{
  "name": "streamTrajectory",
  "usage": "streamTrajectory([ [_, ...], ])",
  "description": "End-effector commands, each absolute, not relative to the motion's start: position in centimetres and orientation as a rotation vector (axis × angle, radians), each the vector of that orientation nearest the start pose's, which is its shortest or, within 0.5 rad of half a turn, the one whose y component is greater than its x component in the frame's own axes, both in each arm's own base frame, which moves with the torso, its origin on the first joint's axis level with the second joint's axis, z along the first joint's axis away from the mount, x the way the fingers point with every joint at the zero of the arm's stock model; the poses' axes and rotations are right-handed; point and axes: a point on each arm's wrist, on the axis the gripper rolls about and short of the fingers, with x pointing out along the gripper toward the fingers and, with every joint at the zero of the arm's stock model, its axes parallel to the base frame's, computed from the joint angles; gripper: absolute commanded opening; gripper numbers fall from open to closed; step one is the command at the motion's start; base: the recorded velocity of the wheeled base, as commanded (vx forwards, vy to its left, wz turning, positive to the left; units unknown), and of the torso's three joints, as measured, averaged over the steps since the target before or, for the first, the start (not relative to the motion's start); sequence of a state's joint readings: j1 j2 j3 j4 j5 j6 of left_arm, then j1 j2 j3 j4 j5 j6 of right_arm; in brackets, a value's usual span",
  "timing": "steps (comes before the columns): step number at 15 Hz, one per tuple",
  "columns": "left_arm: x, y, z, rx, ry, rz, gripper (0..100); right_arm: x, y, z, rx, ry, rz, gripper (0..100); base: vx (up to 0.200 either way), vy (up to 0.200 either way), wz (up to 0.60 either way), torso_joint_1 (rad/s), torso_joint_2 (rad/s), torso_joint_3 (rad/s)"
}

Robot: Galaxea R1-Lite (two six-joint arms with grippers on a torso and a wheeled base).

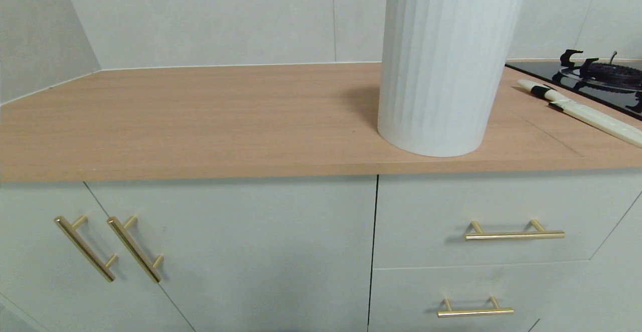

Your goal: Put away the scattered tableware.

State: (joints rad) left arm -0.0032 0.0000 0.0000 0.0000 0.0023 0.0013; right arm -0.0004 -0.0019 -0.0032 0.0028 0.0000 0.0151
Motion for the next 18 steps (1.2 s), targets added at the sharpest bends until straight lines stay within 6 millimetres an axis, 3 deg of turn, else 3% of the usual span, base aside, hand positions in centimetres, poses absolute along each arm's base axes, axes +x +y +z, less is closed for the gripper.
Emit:
streamTrajectory([
  [1,-2.28,0.01,7.55,0.0,0.0,0.0,100,-2.3,0.0,7.6,0.017,0.0,-0.002,100,0.0,0.0,0.0,0.0,0.0,0.0],
  [8,-2.28,0.01,7.55,0.0,0.0,0.0,100,-2.3,0.0,7.6,0.018,0.0,0.0,100,0.0,0.0,0.0,0.0,0.0,0.0],
  [18,-2.28,0.01,7.55,0.0,0.0,0.0,100,-2.3,0.0,7.6,0.02,0.0,-0.002,100,0.0,-0.18,0.0,0.002,0.0,0.004],
])
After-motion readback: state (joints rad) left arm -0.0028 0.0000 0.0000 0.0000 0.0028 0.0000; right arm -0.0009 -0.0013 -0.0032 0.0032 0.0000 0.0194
